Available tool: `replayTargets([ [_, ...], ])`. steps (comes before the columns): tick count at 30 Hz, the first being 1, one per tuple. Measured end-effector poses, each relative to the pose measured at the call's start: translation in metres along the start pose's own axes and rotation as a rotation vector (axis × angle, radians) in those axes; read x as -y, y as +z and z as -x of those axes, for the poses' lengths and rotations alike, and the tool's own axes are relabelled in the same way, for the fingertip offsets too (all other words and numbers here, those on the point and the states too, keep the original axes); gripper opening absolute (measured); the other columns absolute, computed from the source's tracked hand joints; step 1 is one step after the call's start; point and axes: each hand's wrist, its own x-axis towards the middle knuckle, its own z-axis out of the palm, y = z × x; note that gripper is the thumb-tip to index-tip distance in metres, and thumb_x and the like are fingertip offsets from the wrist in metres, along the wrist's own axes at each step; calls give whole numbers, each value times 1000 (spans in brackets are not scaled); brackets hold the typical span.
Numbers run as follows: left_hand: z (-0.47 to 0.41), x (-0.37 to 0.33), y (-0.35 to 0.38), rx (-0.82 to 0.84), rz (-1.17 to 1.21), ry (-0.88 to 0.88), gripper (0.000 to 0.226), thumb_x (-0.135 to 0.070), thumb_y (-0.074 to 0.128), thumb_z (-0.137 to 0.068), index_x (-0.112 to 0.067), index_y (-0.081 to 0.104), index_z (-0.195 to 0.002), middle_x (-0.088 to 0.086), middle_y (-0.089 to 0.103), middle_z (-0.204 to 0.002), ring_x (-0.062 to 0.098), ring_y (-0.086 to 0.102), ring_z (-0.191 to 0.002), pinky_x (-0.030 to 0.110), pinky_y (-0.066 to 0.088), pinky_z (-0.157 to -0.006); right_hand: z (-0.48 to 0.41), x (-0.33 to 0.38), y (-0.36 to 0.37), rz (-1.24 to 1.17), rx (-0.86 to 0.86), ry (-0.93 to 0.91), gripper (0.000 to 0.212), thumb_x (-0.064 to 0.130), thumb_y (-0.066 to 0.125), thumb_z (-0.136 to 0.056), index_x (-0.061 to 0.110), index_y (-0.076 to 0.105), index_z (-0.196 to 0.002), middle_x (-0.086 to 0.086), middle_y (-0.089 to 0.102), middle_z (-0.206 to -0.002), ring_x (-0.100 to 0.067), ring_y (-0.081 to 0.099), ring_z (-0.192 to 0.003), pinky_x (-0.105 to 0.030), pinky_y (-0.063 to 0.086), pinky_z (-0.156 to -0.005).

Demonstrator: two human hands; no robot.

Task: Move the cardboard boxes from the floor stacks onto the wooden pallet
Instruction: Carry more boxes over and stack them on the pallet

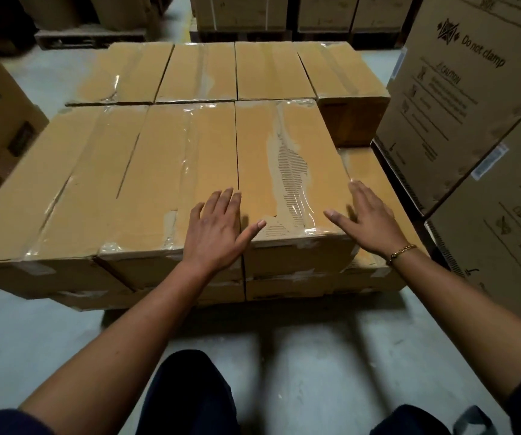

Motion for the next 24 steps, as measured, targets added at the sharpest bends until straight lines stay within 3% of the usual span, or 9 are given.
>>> replayTargets([
  [4, 5, 12, -53, 34, 11, -42, 93, -81, 3, -90, -23, 17, -162, 3, 16, -170, 21, 14, -155, 47, 15, -123, -1, 53, -33, 35, 60, -87, 111, 94, 15, -75, 26, 11, -163, 4, 5, -171, -17, 6, -157, -48, 9, -124],
  [12, 66, 78, -203, -22, 203, -239, 77, -73, 27, -99, -22, 34, -157, 3, 45, -156, 20, 40, -142, 44, 32, -114, 18, 206, -114, 14, 194, -264, 81, 72, 29, -97, 26, 12, -162, 6, 11, -170, -16, 11, -156, -42, 12, -123],
  [20, 192, 179, -370, -24, 260, -515, 84, -77, 20, -94, -22, 38, -155, 1, 47, -155, 21, 41, -142, 43, 34, -112, 68, 401, -176, -178, 338, -327, 82, 71, 29, -94, 27, 17, -163, 6, 18, -169, -15, 19, -155, -43, 19, -124],
  [24, 242, 263, -440, -48, 255, -623, 76, -74, 28, -98, -26, 34, -157, -1, 42, -159, 19, 36, -146, 44, 32, -115, 93, 514, -175, -280, 406, -334, 80, 71, 32, -95, 29, 17, -162, 6, 19, -169, -15, 19, -154, -43, 20, -125],
])
